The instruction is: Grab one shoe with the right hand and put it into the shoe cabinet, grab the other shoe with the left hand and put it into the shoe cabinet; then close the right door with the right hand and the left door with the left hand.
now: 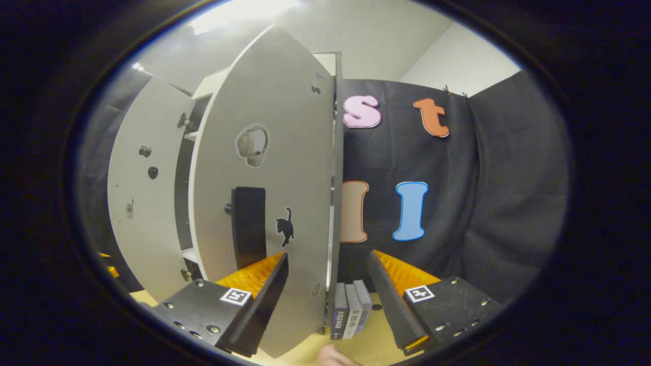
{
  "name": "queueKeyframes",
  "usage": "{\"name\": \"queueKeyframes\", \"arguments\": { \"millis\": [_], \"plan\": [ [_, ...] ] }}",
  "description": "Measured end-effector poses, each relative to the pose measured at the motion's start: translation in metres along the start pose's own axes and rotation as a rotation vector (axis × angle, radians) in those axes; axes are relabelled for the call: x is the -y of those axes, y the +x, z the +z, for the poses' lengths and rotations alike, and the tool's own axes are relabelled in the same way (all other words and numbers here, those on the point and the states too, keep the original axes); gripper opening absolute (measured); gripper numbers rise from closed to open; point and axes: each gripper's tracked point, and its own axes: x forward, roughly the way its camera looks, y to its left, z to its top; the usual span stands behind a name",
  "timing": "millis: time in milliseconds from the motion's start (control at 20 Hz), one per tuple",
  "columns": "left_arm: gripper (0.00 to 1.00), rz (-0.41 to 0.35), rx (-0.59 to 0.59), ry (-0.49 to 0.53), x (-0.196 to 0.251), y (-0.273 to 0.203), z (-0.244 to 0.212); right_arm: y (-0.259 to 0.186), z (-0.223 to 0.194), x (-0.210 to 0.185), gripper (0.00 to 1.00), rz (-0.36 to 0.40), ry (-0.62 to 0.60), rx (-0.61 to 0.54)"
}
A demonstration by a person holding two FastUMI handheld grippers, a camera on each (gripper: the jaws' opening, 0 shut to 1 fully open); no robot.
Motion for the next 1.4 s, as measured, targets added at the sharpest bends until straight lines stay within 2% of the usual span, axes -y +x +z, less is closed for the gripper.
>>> {"name": "queueKeyframes", "arguments": {
  "millis": [100, 150, 250, 350, 500, 600, 750, 800, 900, 1050, 1200, 1300, 1400],
  "plan": [
    [0.96, 0.012, 0.001, 0.005, -0.002, 0.001, 0.002, 0.004, 0.001, -0.014, 0.98, -0.056, -0.002, 0.017],
    [0.96, 0.022, 0.007, 0.008, -0.004, 0.001, 0.005, 0.005, 0.0, -0.025, 0.94, -0.071, -0.008, 0.022],
    [0.96, 0.037, 0.022, 0.015, -0.009, 0.002, 0.012, 0.006, -0.006, -0.058, 0.92, -0.049, -0.031, 0.019],
    [0.96, 0.052, 0.031, 0.01, -0.012, -0.002, 0.016, 0.004, -0.008, -0.093, 0.95, -0.006, -0.04, 0.023],
    [0.96, 0.076, 0.031, 0.007, -0.024, -0.006, 0.022, -0.011, -0.019, -0.108, 0.98, -0.053, -0.095, 0.017],
    [0.96, 0.088, 0.031, 0.011, -0.032, -0.008, 0.026, -0.024, -0.031, -0.117, 0.99, -0.061, -0.081, -0.009],
    [0.96, 0.102, 0.036, 0.02, -0.042, -0.008, 0.035, -0.047, -0.044, -0.122, 0.99, -0.041, 0.005, -0.034],
    [0.99, 0.109, 0.038, 0.016, -0.044, -0.007, 0.035, -0.053, -0.047, -0.121, 0.99, -0.032, 0.022, -0.041],
    [0.95, 0.12, 0.045, 0.006, -0.055, -0.005, 0.04, -0.062, -0.055, -0.115, 0.99, -0.026, 0.029, -0.051],
    [0.92, 0.105, 0.046, -0.018, -0.066, -0.002, 0.049, -0.078, -0.064, -0.099, 0.98, -0.032, 0.053, -0.061],
    [0.96, 0.08, 0.066, -0.036, -0.078, 0.015, 0.069, -0.091, -0.067, -0.091, 0.98, -0.013, 0.067, -0.051],
    [0.92, 0.054, 0.067, -0.021, -0.084, 0.023, 0.077, -0.1, -0.068, -0.087, 0.98, -0.008, 0.06, -0.032],
    [0.95, 0.056, 0.064, 0.008, -0.097, 0.035, 0.083, -0.109, -0.069, -0.091, 0.98, 0.018, 0.067, -0.018]
  ]
}}
